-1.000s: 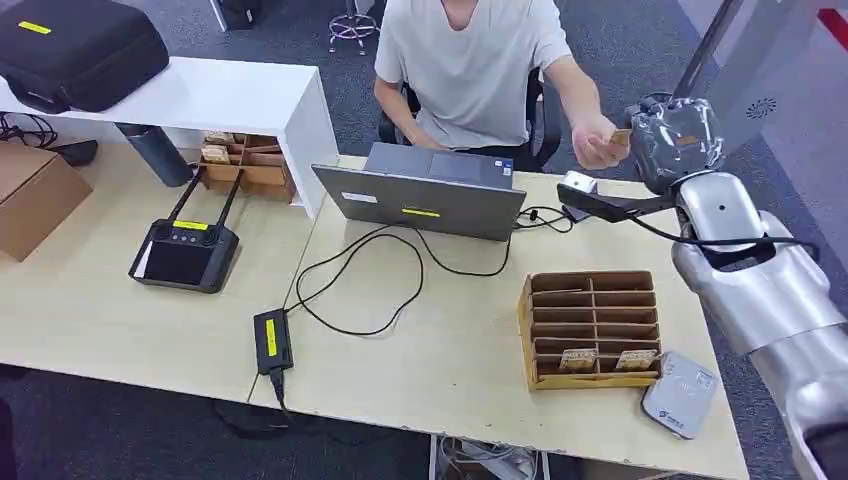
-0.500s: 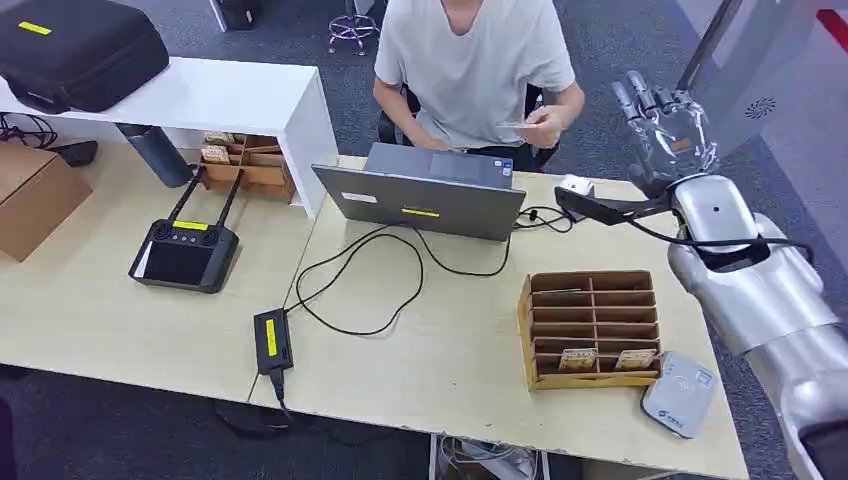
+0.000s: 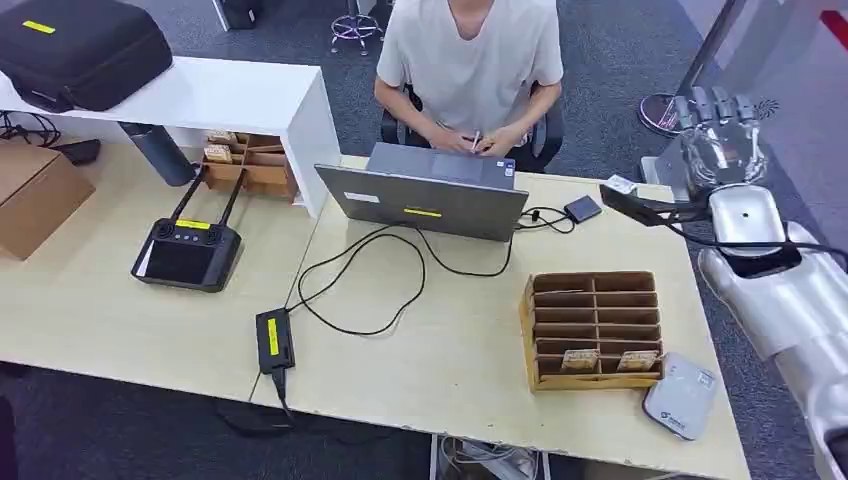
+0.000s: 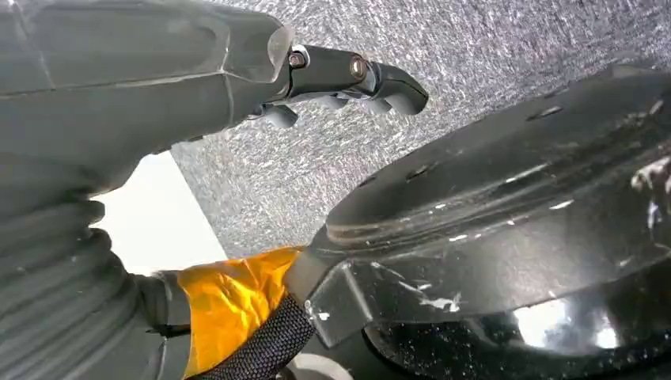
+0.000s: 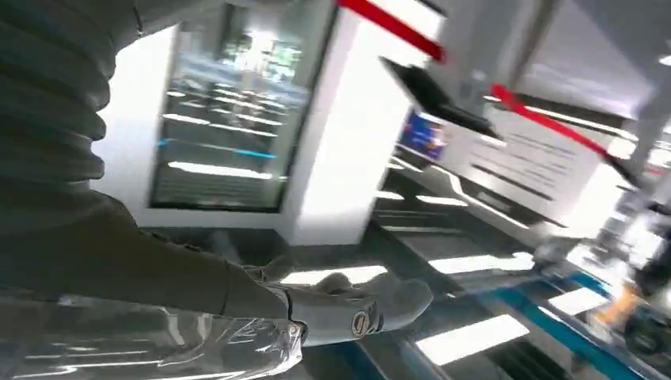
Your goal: Pass the card to the sensor for recognition and then transmit it.
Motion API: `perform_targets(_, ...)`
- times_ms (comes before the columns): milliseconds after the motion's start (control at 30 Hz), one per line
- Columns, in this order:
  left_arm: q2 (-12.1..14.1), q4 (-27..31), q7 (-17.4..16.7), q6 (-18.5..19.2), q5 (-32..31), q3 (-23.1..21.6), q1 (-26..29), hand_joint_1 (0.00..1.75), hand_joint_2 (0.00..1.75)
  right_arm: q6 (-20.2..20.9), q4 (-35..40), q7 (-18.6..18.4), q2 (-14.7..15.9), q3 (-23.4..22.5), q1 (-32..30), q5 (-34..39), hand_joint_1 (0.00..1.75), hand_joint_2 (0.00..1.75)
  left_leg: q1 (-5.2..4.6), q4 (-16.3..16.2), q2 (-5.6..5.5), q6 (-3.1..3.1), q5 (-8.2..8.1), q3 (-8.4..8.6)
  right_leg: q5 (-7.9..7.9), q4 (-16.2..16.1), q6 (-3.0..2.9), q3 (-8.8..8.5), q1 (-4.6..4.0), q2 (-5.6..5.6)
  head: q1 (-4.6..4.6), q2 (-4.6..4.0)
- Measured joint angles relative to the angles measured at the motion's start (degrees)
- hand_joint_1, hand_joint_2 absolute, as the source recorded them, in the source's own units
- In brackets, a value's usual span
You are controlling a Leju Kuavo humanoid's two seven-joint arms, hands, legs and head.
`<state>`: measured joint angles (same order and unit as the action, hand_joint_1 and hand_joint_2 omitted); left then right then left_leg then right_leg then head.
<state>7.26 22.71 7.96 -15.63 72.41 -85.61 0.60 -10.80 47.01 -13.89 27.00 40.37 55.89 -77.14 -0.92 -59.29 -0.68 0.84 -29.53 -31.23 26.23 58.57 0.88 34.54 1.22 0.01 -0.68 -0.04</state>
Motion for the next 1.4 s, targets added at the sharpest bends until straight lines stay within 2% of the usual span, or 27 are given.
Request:
perform_targets(200,0.0,1.9,-0.3,-3.8,1.2,0.7,0.7,0.00,1.75,1.2,-6.6,-8.3,9.3,-4.0,-4.7,-2.1,0.00,1.75,-0.02,0.0,-0.24,0.14,-0.10,-0.08,0.03,-0.1,0.05,-0.11,0.02,-0.24,-0.04,0.00)
perform_targets(300,0.4,3.2,-0.9,-5.1,1.6,1.3,1.0,0.00,1.75,4.6,-7.2,-10.9,14.5,-7.5,-10.1,-3.4,0.00,1.75,-0.02,0.0,-0.27,0.25,-0.17,-0.13,0.12,-0.2,0.19,-0.12,0.02,-0.29,-0.02,0.00)
perform_targets(400,0.5,3.5,-1.2,-5.2,1.7,1.6,1.0,0.00,1.75,6.7,-7.2,-12.2,18.1,-10.3,-14.7,-4.0,0.00,1.75,-0.03,0.0,-0.24,0.26,-0.20,-0.16,0.13,-0.2,0.20,-0.08,0.04,-0.26,-0.04,0.00)
perform_targets(567,0.5,3.5,-1.2,-4.5,1.4,1.7,1.0,0.00,1.75,15.1,-4.2,-13.5,23.3,-16.6,-25.0,-3.5,0.00,1.75,-0.01,0.0,-0.29,0.26,-0.24,-0.16,0.20,-0.2,0.29,-0.09,0.02,-0.31,-0.07,0.00)
perform_targets(633,0.5,3.3,-1.2,-4.1,1.1,1.8,1.0,0.00,1.75,16.5,-2.5,-13.5,24.8,-20.1,-29.5,-3.2,0.00,1.75,-0.01,0.0,-0.28,0.26,-0.25,-0.20,0.20,-0.2,0.29,-0.08,0.04,-0.31,-0.04,0.00)
perform_targets(800,0.3,3.0,-1.2,-3.6,1.0,1.9,1.0,0.00,1.75,18.1,0.1,-13.5,26.8,-24.7,-35.0,-3.4,0.00,1.75,-0.02,0.0,0.04,0.24,-0.25,-0.10,0.18,-0.1,0.27,-0.02,0.04,0.07,-0.04,0.00)
perform_targets(900,0.3,2.7,-1.2,-3.1,0.6,2.0,0.9,0.00,1.75,23.4,1.3,-12.4,27.4,-26.8,-37.9,-3.6,0.00,1.75,-0.01,0.0,-0.01,0.21,-0.22,0.03,0.19,-0.2,0.27,-0.11,0.02,-0.01,-0.06,0.00)
perform_targets(1067,-0.7,0.2,-1.2,0.0,-0.8,2.0,0.4,0.00,1.75,32.0,6.6,-9.3,26.8,-34.5,-52.9,-2.7,0.00,1.75,0.03,0.1,-0.63,0.21,-0.22,-0.06,0.31,-0.1,0.29,-0.26,-0.01,-0.62,-0.04,0.00)
perform_targets(1167,-1.4,-1.9,-1.2,1.9,-2.0,2.0,0.0,0.00,1.75,36.3,12.3,-7.4,25.5,-39.2,-64.6,-0.6,0.00,1.75,0.03,0.1,-0.71,0.21,-0.24,-0.09,0.45,-0.2,0.33,-0.26,-0.02,-0.70,-0.02,0.00)
perform_targets(1233,-1.8,-3.1,-1.2,2.8,-2.5,2.0,-0.1,0.00,1.75,37.5,15.8,-7.6,24.6,-41.2,-70.5,0.9,0.00,1.75,0.00,0.1,-0.66,0.20,-0.29,-0.11,0.46,-0.1,0.31,-0.22,0.03,-0.64,-0.04,0.00)
perform_targets(1333,-2.6,-4.7,-1.2,3.7,-2.9,2.0,-0.3,0.00,1.75,38.5,19.7,-7.3,23.9,-43.3,-76.0,2.3,0.00,1.75,-0.04,0.1,-0.22,0.11,-0.44,0.09,0.47,-0.1,0.30,-0.18,0.06,-0.16,-0.07,0.00)
perform_targets(1400,-2.9,-5.5,-1.3,4.3,-3.7,2.0,-0.5,0.00,1.75,37.8,22.1,-7.5,23.9,-43.6,-79.9,5.0,0.00,1.75,-0.02,0.1,-0.14,0.13,-0.45,0.17,0.47,-0.2,0.30,-0.23,0.03,-0.07,-0.02,0.00)
